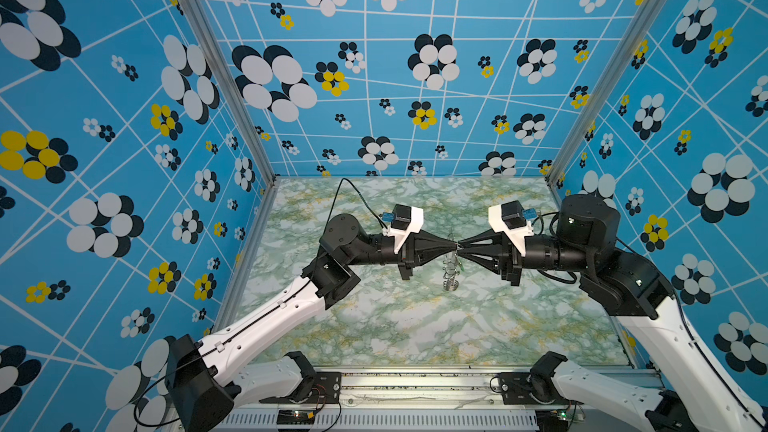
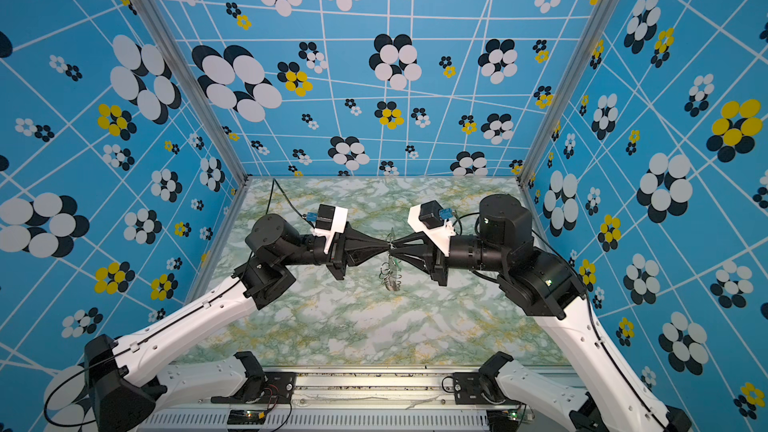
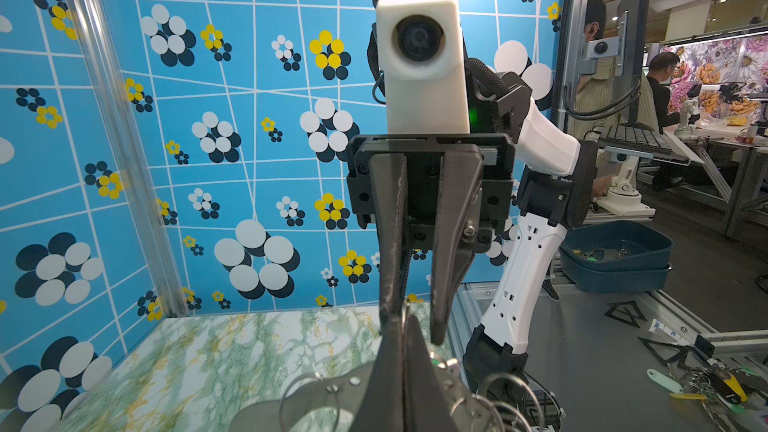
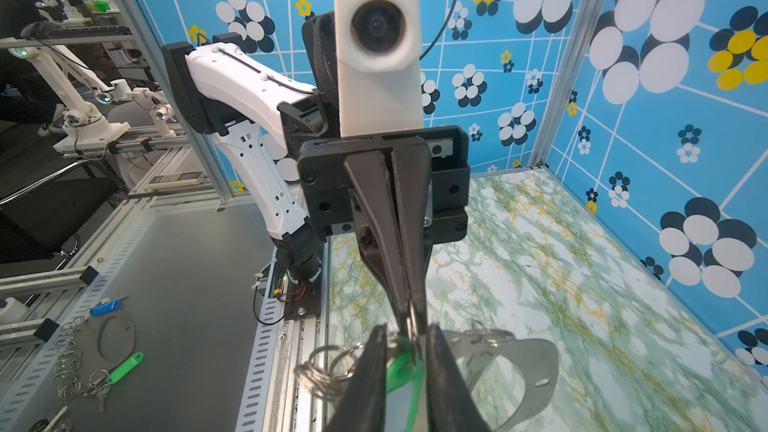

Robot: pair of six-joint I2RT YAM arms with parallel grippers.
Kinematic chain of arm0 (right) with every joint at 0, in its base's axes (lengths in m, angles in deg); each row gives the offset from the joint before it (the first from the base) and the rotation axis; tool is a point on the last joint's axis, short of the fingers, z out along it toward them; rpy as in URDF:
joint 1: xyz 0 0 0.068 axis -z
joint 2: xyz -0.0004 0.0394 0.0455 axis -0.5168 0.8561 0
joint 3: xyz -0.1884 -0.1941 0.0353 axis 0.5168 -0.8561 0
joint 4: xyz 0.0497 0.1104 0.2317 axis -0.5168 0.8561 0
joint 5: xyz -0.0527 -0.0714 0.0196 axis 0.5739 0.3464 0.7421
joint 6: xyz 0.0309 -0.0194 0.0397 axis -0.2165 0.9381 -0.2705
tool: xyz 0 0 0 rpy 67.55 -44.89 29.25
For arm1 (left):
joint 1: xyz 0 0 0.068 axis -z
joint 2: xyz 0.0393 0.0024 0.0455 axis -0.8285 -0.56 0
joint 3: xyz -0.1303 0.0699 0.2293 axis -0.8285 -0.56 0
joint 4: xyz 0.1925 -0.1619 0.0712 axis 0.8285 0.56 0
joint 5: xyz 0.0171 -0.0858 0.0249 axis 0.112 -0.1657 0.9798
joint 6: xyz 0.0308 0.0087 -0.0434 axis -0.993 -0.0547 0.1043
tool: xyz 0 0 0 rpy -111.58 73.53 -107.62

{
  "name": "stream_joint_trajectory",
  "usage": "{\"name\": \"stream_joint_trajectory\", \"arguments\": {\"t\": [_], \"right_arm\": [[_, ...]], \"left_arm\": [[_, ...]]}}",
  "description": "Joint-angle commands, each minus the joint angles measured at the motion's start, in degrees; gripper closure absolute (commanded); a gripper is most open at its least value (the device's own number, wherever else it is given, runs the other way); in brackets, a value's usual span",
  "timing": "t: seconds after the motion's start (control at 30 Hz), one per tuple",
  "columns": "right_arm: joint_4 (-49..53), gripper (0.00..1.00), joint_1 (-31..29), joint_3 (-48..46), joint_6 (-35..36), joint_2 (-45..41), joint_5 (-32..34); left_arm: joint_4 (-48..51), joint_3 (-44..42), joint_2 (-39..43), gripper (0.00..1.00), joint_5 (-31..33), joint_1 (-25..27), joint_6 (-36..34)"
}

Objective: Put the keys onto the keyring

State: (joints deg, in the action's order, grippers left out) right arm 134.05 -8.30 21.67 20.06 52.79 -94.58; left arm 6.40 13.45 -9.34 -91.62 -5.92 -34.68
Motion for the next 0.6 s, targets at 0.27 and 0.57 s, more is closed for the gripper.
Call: {"name": "stream_joint_trajectory", "arguments": {"t": [0.27, 0.57], "right_arm": [[-1.42, 1.00, -0.50, 1.47, -0.22, -0.80, -0.63], [-1.46, 0.99, -0.51, 1.26, -0.49, -1.18, 0.05]], "left_arm": [[-0.64, 1.85, 0.89, 1.00, -1.29, 0.34, 0.53], [-3.61, -0.06, 2.64, 1.00, 0.41, 0.37, 0.29]]}}
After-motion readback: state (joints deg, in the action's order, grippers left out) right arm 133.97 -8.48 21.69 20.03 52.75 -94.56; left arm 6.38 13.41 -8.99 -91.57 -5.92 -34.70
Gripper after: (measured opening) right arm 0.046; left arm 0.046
